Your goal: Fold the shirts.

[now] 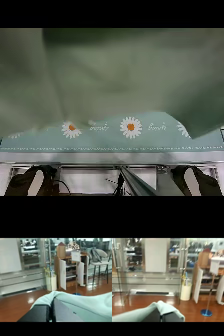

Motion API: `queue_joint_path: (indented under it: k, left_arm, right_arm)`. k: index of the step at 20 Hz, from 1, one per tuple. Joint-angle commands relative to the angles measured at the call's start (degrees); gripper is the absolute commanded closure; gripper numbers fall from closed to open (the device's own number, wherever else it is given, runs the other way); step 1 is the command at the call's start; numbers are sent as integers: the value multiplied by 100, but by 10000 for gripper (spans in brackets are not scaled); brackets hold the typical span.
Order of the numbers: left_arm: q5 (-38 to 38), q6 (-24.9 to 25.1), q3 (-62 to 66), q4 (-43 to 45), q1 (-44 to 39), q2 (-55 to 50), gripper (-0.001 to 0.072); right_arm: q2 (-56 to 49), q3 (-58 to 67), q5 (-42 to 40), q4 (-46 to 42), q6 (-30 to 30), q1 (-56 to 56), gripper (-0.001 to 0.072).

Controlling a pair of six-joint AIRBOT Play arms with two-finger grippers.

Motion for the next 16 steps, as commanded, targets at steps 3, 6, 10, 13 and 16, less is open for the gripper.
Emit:
queue_joint_path:
  k: [3,6,10,13,16]
  left_arm:
    - [-1429,-791,136,531,7,365,686]
    - [-1985,-918,129,1130,7,262,687]
    - [-3351,-964,-98,1093,4,-485,687]
    - [-3414,-730,-946,1075,0,-1003,687]
    - [-2555,-501,-2031,1071,-7,-1554,686]
  right_arm:
    - [13,603,1615,-754,168,122,688]
    - [-179,603,2562,-1729,160,597,689]
    - [-673,-131,3453,-2621,212,1722,689]
    - [-1178,-1259,3359,-3143,155,2164,689]
    - [-2094,-2063,2673,-3112,96,2184,689]
